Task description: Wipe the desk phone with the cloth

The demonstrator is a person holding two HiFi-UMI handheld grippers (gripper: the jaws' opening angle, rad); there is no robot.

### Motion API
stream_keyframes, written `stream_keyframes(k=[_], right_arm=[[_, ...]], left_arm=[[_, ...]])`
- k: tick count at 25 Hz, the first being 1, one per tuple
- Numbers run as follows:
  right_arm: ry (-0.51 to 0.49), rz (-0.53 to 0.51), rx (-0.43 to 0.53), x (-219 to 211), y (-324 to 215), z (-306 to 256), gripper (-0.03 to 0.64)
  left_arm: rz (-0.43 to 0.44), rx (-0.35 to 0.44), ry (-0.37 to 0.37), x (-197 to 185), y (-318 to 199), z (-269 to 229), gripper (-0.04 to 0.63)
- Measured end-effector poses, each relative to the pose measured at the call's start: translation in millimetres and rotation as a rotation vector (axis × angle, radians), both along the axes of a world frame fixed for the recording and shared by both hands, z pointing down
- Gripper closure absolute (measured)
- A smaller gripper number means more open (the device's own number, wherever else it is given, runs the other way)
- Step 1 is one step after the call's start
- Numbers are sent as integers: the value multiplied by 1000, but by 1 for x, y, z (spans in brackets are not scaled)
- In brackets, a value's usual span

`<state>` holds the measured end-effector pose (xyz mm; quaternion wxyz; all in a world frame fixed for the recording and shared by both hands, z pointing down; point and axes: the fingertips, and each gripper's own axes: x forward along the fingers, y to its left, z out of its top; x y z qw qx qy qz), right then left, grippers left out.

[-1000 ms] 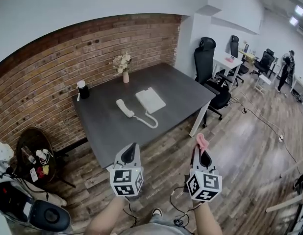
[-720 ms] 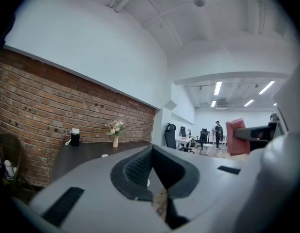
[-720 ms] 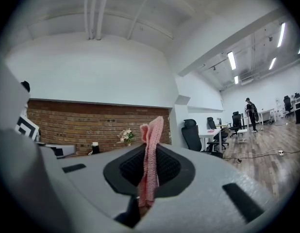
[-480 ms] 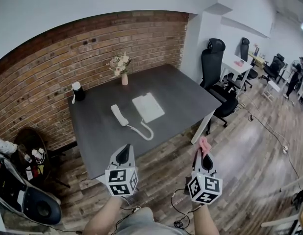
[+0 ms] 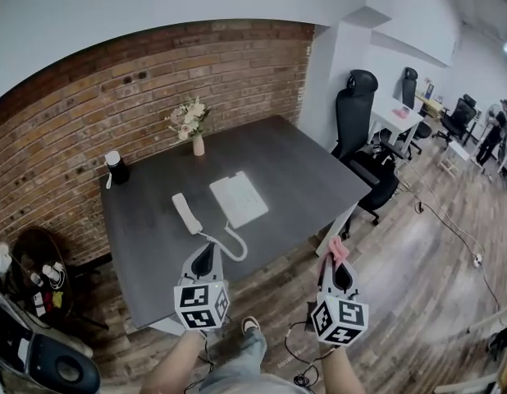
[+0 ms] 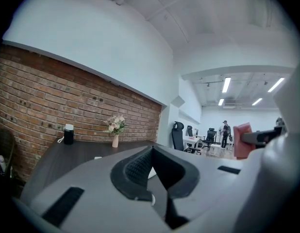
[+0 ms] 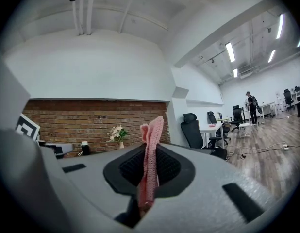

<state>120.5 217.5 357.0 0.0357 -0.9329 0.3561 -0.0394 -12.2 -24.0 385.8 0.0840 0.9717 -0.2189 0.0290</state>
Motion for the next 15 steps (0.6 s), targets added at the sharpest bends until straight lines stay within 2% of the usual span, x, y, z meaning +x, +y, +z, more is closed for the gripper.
stream_keyframes(k=[11, 15], right_arm=[[27, -96, -34, 147, -113, -9, 598], [24, -150, -38, 190, -164, -13, 598]], left_arm=[[-108, -30, 2, 120, -100, 7, 592], [-154, -34, -4, 152, -137, 8, 592]])
